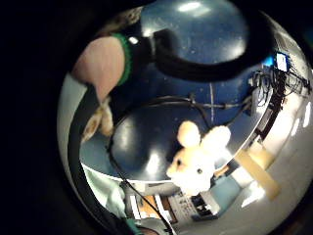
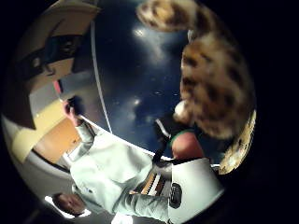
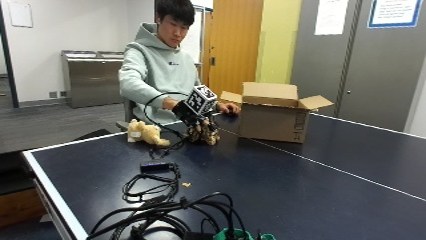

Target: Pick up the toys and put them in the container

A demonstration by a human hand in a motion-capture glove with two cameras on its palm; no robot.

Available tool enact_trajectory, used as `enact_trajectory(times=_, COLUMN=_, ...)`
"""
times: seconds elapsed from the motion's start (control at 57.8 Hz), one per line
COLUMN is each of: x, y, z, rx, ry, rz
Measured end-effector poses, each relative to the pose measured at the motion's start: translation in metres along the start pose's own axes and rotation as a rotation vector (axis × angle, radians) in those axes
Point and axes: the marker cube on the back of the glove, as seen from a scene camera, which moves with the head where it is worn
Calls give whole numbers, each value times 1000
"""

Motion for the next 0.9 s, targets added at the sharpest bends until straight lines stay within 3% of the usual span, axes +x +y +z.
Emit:
enact_trajectory(times=0.242, x=-19, y=6, z=31, rx=101, ry=-20, rz=-74)
enact_trajectory(times=0.415, x=-14, y=8, z=3, rx=-30, ry=-48, rz=-55)
enact_trajectory(times=0.589, x=-32, y=42, z=-66, rx=-71, ry=-40, rz=-37)
enact_trajectory(times=0.796, x=-83, y=100, z=-181, rx=66, ry=-6, rz=-112)
enact_trajectory(times=0.9, x=-152, y=142, z=-205, rx=179, ry=123, rz=-375)
